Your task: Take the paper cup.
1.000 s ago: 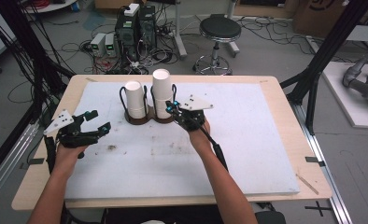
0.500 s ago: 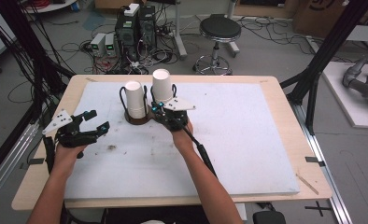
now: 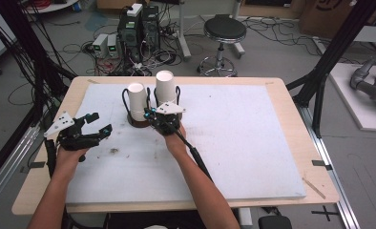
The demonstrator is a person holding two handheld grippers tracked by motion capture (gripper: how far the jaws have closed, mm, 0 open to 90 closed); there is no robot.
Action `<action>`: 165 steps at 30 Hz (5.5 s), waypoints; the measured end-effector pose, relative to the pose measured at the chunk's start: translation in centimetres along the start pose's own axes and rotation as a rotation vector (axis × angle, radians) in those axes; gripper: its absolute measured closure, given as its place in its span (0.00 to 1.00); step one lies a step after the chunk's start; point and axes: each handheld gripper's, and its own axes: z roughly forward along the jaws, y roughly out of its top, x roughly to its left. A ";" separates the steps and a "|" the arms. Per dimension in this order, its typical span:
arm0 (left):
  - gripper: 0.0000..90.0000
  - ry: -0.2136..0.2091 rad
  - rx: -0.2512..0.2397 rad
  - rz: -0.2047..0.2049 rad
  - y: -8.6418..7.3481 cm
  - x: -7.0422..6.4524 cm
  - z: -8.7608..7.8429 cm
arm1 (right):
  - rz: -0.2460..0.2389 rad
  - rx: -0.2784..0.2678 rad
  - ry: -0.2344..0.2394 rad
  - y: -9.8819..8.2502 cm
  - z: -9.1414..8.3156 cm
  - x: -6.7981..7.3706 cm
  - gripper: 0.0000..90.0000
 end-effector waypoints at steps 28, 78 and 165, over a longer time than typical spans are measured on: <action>0.22 0.019 -0.005 -0.009 -0.1 0.3 -0.4 | 0.020 0.141 -0.035 -1.3 4.1 1.1 1.00; 0.21 -0.048 0.046 0.011 7.0 2.4 9.8 | 0.051 0.181 -0.058 -1.2 4.5 0.9 1.00; 0.38 0.012 0.172 0.105 6.6 1.9 14.3 | 0.061 0.183 -0.054 -1.1 4.6 0.9 1.00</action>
